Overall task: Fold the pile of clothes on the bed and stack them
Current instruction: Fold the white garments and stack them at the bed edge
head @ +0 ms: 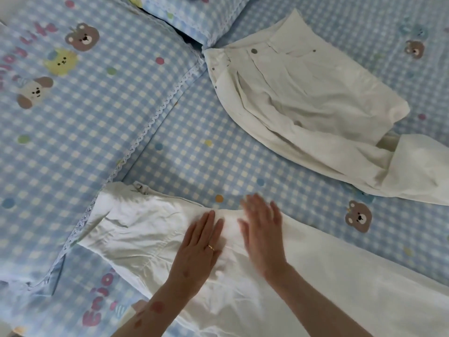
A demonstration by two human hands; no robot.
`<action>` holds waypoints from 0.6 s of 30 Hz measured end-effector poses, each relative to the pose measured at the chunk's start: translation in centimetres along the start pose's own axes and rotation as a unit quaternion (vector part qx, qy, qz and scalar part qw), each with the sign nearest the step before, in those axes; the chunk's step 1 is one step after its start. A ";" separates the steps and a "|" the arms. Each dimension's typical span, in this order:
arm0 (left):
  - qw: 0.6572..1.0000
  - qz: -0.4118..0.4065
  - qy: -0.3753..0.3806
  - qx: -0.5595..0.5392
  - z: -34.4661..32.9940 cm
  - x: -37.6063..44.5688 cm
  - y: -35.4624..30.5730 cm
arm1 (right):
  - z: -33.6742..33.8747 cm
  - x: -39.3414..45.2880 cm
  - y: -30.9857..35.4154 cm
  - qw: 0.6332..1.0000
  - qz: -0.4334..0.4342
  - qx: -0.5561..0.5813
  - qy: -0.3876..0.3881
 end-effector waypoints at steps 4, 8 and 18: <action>0.999 -0.002 0.025 0.030 -1.5 -1.1 3.2 | -5.4 -1.6 -1.4 0.976 0.114 -0.090 0.165; 0.998 0.026 0.028 0.039 -0.6 -1.2 5.5 | -4.0 1.9 -5.7 0.979 -0.041 -0.124 0.156; 0.994 0.071 0.039 0.072 1.3 -2.3 16.7 | -8.5 -0.2 9.4 0.982 0.077 -0.058 0.163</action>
Point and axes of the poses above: each hand's wrist, its own x-axis towards the middle knuckle, its own z-axis out of the back of the hand, y = z × x, the point moved 7 cm from there along x, towards the middle knuckle, and after that the axes turned 10 degrees about z, right-handed, at the moved point
